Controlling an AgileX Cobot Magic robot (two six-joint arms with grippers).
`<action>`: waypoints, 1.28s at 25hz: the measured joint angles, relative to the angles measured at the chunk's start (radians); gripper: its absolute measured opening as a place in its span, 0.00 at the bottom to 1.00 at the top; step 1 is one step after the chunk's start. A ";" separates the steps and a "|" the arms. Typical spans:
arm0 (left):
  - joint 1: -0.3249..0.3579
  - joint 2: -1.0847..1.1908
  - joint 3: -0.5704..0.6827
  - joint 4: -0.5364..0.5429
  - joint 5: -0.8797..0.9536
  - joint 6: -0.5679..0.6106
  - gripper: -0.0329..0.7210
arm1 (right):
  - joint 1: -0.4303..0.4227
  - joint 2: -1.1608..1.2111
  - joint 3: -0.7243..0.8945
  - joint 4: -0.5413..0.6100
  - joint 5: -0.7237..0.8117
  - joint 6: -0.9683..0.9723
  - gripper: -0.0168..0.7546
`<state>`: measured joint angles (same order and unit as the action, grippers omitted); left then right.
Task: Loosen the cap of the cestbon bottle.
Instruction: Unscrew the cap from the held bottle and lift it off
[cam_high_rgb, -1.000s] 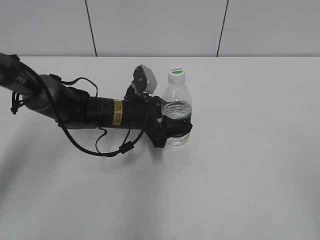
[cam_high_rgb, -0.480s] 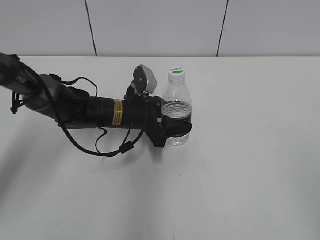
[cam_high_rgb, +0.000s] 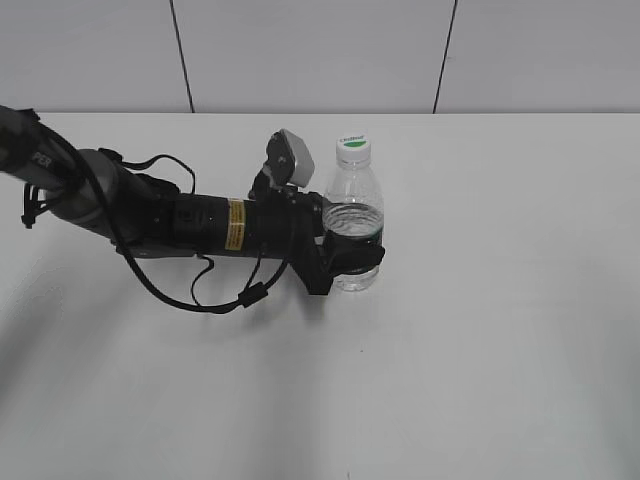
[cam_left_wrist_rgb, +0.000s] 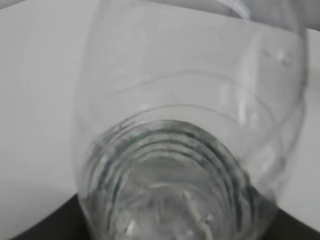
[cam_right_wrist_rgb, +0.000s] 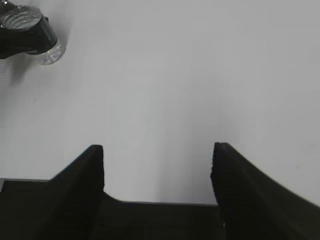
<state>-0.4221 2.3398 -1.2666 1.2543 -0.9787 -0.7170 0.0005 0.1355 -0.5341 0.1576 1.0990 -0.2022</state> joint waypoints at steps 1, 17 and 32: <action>0.000 0.000 0.000 0.000 0.000 0.000 0.54 | 0.000 0.055 -0.021 0.011 0.002 0.000 0.69; 0.000 0.000 0.000 0.000 0.000 0.030 0.54 | 0.000 0.803 -0.410 0.186 0.005 0.075 0.69; -0.002 0.000 -0.002 -0.005 0.018 0.075 0.54 | 0.305 1.412 -0.978 0.037 0.110 0.463 0.69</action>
<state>-0.4240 2.3398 -1.2686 1.2491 -0.9609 -0.6421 0.3057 1.5479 -1.5125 0.1947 1.2093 0.2608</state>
